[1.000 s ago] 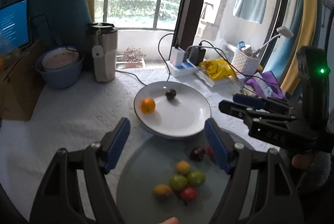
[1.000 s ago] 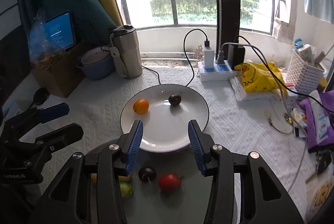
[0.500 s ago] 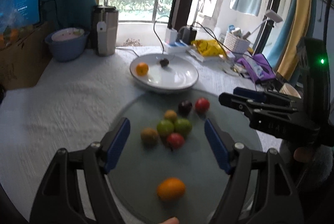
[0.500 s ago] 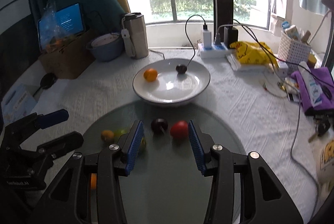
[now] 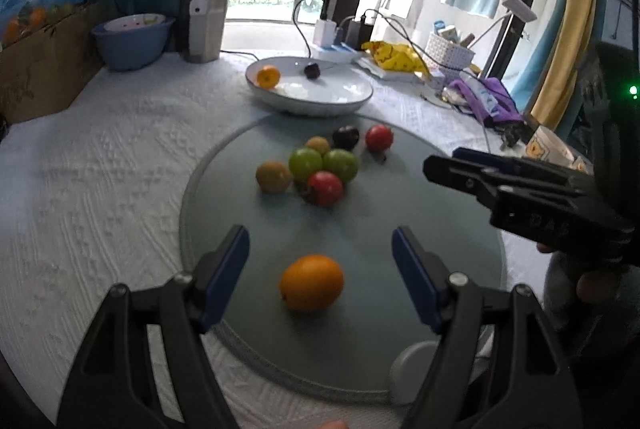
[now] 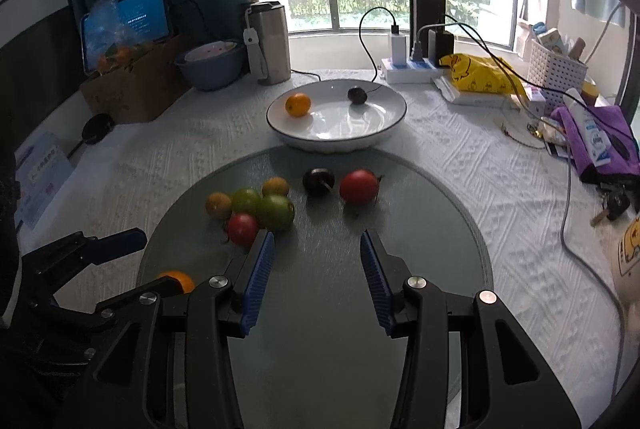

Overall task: Organize fruits
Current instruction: 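Grasp the second orange with the left gripper while the right gripper moves toward the tray, then grasp the large red tomato with the right gripper, then carry the orange and the red tomato in both grippers over the plate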

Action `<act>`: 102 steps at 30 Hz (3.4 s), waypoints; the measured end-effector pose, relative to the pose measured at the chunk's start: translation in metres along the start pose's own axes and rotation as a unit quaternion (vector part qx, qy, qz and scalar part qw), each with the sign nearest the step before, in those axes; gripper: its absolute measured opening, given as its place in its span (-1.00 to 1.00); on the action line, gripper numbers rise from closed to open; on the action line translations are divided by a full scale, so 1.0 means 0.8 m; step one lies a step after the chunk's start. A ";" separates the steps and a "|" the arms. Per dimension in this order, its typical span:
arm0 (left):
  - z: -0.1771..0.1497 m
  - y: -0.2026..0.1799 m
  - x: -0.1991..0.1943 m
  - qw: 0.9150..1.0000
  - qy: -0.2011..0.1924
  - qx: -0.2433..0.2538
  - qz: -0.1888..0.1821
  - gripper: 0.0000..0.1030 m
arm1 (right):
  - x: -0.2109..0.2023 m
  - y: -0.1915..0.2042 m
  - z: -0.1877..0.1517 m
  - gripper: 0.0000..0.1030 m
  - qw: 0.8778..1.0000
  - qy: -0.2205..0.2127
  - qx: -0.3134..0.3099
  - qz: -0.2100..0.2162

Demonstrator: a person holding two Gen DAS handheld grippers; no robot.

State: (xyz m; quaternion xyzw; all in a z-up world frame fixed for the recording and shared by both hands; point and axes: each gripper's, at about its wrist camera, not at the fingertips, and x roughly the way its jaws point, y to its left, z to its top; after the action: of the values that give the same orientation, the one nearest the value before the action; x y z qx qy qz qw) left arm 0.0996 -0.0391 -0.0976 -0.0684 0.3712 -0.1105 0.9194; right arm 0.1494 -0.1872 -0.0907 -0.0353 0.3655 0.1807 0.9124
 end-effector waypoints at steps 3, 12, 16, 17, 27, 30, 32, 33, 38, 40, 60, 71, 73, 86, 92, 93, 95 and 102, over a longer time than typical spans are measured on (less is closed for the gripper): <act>-0.007 -0.001 0.002 1.000 0.001 0.008 0.003 0.46 | -0.001 0.002 -0.008 -0.07 1.000 0.003 0.002 -0.001; -0.024 -0.008 0.021 0.998 0.024 0.045 0.025 0.17 | 0.009 0.011 -0.023 -0.07 1.000 0.016 0.004 0.007; -0.027 -0.004 0.027 0.998 0.033 0.046 0.022 -0.22 | 0.018 0.019 -0.022 -0.07 1.000 0.020 -0.002 0.015; -0.027 -0.002 0.027 0.998 0.032 0.046 0.020 -0.25 | 0.021 0.021 -0.022 -0.07 1.000 0.023 -0.003 0.018; -0.021 0.027 0.017 0.999 0.017 0.032 0.020 -0.26 | 0.056 0.050 -0.008 -0.08 0.998 0.045 -0.023 0.041; -0.018 0.040 0.015 0.999 0.014 0.022 0.019 -0.26 | 0.069 0.057 -0.003 -0.08 0.997 0.051 -0.028 0.044; -0.017 0.047 0.013 1.000 0.013 0.017 0.018 -0.26 | 0.077 0.061 0.001 -0.08 0.997 0.055 -0.031 0.044; -0.016 0.050 0.011 1.000 0.011 0.015 0.018 -0.26 | 0.080 0.063 0.003 -0.08 0.997 0.057 -0.032 0.044; -0.009 0.064 0.004 1.000 0.002 0.011 0.024 -0.26 | 0.096 0.071 0.009 -0.07 0.996 0.068 -0.041 0.043; -0.005 0.069 0.001 1.000 -0.002 0.010 0.028 -0.26 | 0.100 0.073 0.010 -0.08 0.996 0.073 -0.044 0.040; 0.020 0.056 0.001 0.999 -0.007 0.022 0.044 -0.26 | 0.077 0.064 0.017 -0.40 0.996 0.052 -0.047 0.064; 0.052 0.025 0.012 0.998 -0.008 0.044 0.047 -0.26 | 0.044 0.026 0.042 -0.40 0.998 0.012 -0.030 0.063; 0.059 0.021 0.016 0.998 -0.009 0.047 0.048 -0.26 | 0.043 0.018 0.048 -0.40 0.998 0.006 -0.028 0.061; 0.102 0.007 0.050 0.998 -0.005 0.054 0.041 -0.26 | 0.048 -0.028 0.083 -0.40 0.998 -0.018 -0.013 0.052; 0.127 0.006 0.072 0.998 -0.005 0.057 0.035 -0.26 | 0.061 -0.045 0.099 -0.40 0.999 -0.022 -0.010 0.049; 0.131 0.006 0.076 0.998 -0.005 0.058 0.033 -0.26 | 0.063 -0.047 0.102 -0.40 0.999 -0.023 -0.010 0.048; 0.140 0.006 0.084 0.998 -0.004 0.059 0.028 -0.26 | 0.068 -0.052 0.108 -0.40 0.999 -0.023 -0.011 0.046; 0.167 0.009 0.117 0.998 0.000 0.063 0.017 -0.26 | 0.090 -0.069 0.125 -0.40 0.999 -0.021 -0.011 0.040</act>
State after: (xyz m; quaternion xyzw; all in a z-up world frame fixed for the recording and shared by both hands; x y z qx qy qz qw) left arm 0.2592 -0.0500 -0.0658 -0.0043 0.3649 -0.1177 0.9236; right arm 0.2825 -0.1969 -0.0702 -0.0271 0.3450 0.2215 0.9117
